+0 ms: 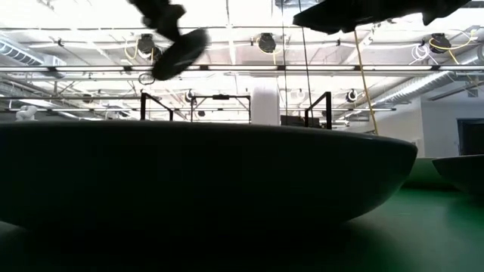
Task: Place and stack plates onto a shelf
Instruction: Stack the top black plate on top of the white plate on the shelf
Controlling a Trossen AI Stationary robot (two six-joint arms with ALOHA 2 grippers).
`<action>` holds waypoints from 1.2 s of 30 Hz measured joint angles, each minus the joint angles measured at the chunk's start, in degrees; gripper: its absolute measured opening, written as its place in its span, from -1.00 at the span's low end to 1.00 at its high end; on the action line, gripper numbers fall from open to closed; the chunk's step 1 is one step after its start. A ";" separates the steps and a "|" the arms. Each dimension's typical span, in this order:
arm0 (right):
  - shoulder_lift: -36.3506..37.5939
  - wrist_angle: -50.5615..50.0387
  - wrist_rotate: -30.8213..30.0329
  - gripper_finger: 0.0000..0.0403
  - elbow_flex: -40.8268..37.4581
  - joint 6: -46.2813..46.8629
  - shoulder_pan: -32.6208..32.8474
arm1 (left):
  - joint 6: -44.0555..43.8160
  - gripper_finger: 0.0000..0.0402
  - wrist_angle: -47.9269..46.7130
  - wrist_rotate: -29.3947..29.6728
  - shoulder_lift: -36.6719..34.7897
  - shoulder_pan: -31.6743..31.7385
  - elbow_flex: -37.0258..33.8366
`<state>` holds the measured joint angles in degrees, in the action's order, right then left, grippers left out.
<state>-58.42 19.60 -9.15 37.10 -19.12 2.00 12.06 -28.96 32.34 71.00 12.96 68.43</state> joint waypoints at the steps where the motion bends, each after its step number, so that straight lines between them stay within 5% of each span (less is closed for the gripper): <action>1: 0.48 -0.03 -0.73 -0.48 0.00 0.31 0.00 | 2.03 -0.94 1.96 -1.34 1.90 -0.10 0.66; 19: 14.11 -10.25 -2.84 -0.48 0.02 3.46 1.08 | 18.93 -0.94 9.94 -17.54 36.15 0.08 15.84; 36: 14.15 -10.85 -2.81 -0.48 0.02 2.87 1.51 | 20.19 -0.48 10.85 -17.45 40.52 -0.25 16.54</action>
<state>-44.27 8.75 -11.97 37.12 -16.25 3.51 32.25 -18.11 14.90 111.53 12.72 84.97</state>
